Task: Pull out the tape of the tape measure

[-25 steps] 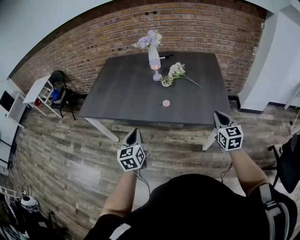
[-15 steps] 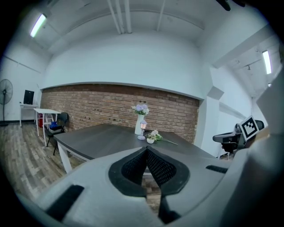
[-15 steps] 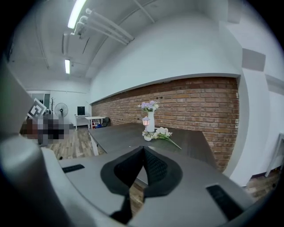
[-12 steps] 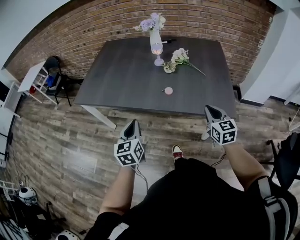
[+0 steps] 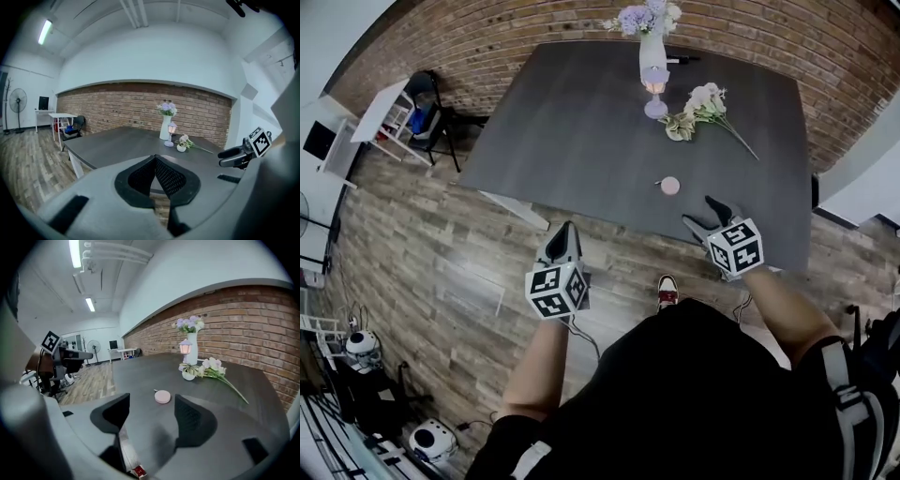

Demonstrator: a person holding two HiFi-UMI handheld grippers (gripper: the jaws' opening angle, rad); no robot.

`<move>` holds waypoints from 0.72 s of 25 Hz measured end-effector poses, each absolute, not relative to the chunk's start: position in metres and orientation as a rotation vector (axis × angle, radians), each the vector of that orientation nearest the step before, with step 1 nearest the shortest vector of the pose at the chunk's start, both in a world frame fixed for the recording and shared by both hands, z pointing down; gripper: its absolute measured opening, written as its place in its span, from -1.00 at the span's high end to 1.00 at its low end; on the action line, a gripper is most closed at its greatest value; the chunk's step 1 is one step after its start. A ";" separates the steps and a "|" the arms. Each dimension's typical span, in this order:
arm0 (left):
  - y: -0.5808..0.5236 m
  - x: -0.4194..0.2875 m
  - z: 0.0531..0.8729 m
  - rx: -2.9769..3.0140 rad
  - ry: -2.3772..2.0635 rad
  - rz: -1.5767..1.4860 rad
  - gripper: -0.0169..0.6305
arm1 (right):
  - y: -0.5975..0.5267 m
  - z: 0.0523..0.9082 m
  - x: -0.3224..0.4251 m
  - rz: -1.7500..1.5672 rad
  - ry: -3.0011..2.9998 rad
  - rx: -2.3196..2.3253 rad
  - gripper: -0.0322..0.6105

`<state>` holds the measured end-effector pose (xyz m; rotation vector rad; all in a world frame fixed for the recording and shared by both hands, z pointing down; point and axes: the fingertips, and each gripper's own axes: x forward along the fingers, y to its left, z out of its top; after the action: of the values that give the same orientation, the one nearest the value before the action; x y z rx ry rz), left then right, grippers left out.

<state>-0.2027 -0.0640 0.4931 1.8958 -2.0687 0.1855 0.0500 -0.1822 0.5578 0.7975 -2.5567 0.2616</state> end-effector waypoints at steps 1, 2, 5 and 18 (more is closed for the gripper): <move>-0.076 -0.205 0.493 1.884 -2.073 0.190 0.92 | -0.192 0.565 0.039 0.273 -2.547 0.758 -0.03; -0.088 -0.205 0.493 1.874 -2.072 0.188 0.92 | -0.200 0.571 0.029 0.284 -2.537 0.724 -0.05; -0.112 -0.191 0.493 1.882 -2.045 0.198 0.92 | -0.221 0.589 0.010 0.307 -2.490 0.661 -0.05; -0.168 -0.185 0.498 1.971 -1.951 0.317 0.92 | -0.265 0.648 -0.017 0.323 -2.268 0.629 0.12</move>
<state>-0.1849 -0.1683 0.4985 1.9706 -1.9508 0.3168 -0.0174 -0.2649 0.6482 0.6287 -2.2685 0.3226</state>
